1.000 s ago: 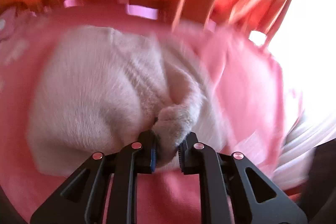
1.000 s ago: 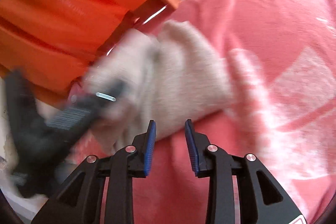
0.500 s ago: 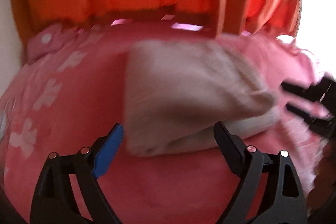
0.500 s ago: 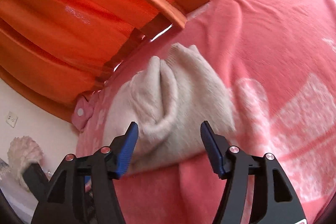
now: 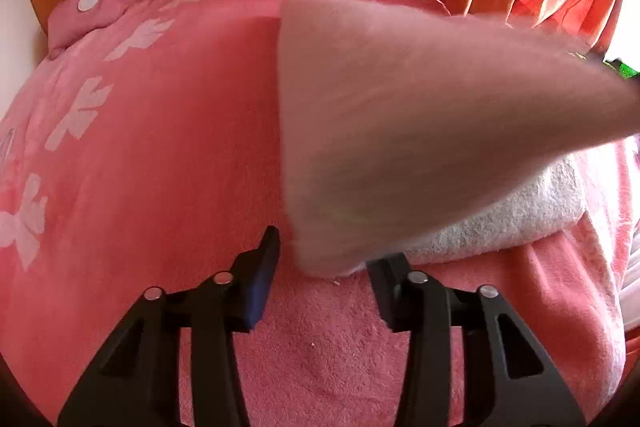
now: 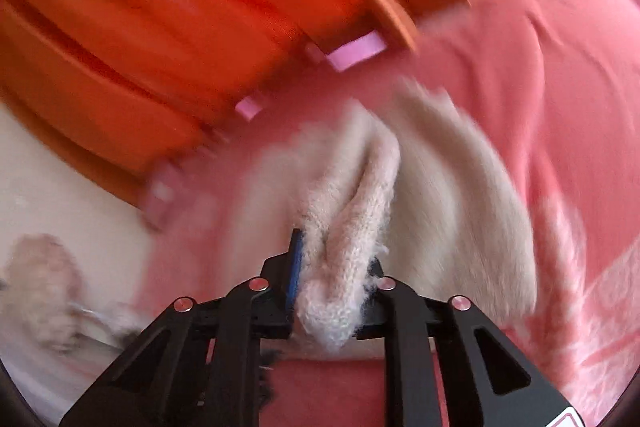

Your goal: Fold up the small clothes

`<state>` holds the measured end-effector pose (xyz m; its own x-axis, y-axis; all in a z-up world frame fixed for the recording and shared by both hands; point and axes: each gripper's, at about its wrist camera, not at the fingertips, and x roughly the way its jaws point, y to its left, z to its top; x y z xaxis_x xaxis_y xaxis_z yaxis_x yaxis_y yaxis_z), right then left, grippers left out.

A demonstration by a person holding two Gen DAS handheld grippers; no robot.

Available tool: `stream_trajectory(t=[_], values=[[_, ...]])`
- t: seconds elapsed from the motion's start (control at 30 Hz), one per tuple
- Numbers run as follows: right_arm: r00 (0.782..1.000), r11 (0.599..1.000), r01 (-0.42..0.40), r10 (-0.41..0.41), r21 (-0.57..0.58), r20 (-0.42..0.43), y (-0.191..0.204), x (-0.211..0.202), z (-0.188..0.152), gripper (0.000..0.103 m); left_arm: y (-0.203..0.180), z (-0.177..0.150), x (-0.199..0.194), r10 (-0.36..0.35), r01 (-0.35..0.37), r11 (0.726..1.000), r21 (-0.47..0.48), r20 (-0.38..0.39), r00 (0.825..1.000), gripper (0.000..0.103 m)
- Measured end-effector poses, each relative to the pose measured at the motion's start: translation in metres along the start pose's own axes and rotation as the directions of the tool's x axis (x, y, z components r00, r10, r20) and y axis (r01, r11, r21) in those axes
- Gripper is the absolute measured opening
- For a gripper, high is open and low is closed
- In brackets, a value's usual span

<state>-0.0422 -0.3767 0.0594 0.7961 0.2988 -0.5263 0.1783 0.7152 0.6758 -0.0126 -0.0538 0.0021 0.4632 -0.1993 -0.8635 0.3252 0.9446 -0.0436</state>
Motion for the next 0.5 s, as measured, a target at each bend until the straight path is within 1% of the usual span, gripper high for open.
stream_trajectory(t=[0.03,0.07,0.1,0.13,0.17,0.2,0.23,0.27,0.3,0.33,0.37,0.4,0.43,0.5], values=[[0.999,1.000,-0.014,0.014,0.007,0.033,-0.003,-0.013,0.002,0.015,0.000,0.000,0.001,0.000,0.000,1.000,0.005,-0.003,1.000,0.039],[0.998,1.000,0.016,-0.016,0.015,0.054,-0.013,-0.022,-0.001,0.015,-0.001,0.000,0.001,-0.002,0.002,1.000,0.010,0.000,1.000,0.039],[0.995,0.995,0.100,-0.101,0.024,0.025,-0.029,-0.016,-0.004,0.015,-0.003,-0.001,0.002,0.001,-0.001,1.000,0.019,0.004,1.000,0.039],[0.987,0.986,0.162,-0.161,0.032,-0.028,-0.043,-0.005,-0.007,0.015,-0.005,-0.001,0.004,0.010,-0.010,1.000,0.023,0.002,1.000,0.039],[0.961,0.970,0.235,-0.223,0.056,-0.161,-0.070,0.020,-0.015,0.016,-0.008,-0.001,0.007,0.021,-0.021,0.999,0.025,-0.002,1.000,0.039],[0.939,0.960,0.243,-0.198,0.136,-0.282,-0.095,0.035,-0.024,0.016,-0.011,-0.002,0.011,0.034,-0.034,0.999,0.024,-0.008,0.999,0.039],[0.949,0.959,0.194,-0.130,0.206,-0.288,-0.103,0.031,-0.021,0.017,-0.012,-0.003,0.011,0.040,-0.039,0.999,0.019,-0.005,0.999,0.039],[0.960,0.963,0.172,-0.116,0.207,-0.256,-0.102,0.023,-0.016,0.020,-0.012,-0.003,0.010,0.042,-0.042,0.999,0.020,-0.003,0.999,0.039],[0.964,0.969,0.176,-0.134,0.174,-0.230,-0.098,0.016,-0.012,0.023,-0.013,-0.004,0.007,0.034,-0.034,0.999,0.025,-0.001,0.999,0.038],[0.962,0.969,0.209,-0.179,0.134,-0.207,-0.093,0.008,-0.009,0.030,-0.013,-0.004,0.006,0.028,-0.028,0.999,0.028,-0.001,1.000,0.038],[0.953,0.958,0.271,-0.253,0.094,-0.168,-0.088,-0.002,-0.005,0.031,-0.013,-0.005,0.002,0.019,-0.019,0.999,0.027,-0.001,1.000,0.039],[0.948,0.952,0.299,-0.287,0.074,-0.139,-0.084,-0.009,-0.002,0.031,-0.011,-0.005,-0.004,0.000,0.000,1.000,0.022,0.002,1.000,0.040],[0.949,0.951,0.303,-0.294,0.067,-0.115,-0.082,-0.015,0.001,0.031,-0.008,-0.006,-0.011,-0.021,0.020,1.000,0.014,0.007,1.000,0.040],[0.963,0.960,0.263,-0.256,0.096,-0.080,-0.084,-0.023,0.012,0.034,-0.006,-0.008,-0.025,-0.044,0.044,0.999,0.009,0.019,0.999,0.041]])
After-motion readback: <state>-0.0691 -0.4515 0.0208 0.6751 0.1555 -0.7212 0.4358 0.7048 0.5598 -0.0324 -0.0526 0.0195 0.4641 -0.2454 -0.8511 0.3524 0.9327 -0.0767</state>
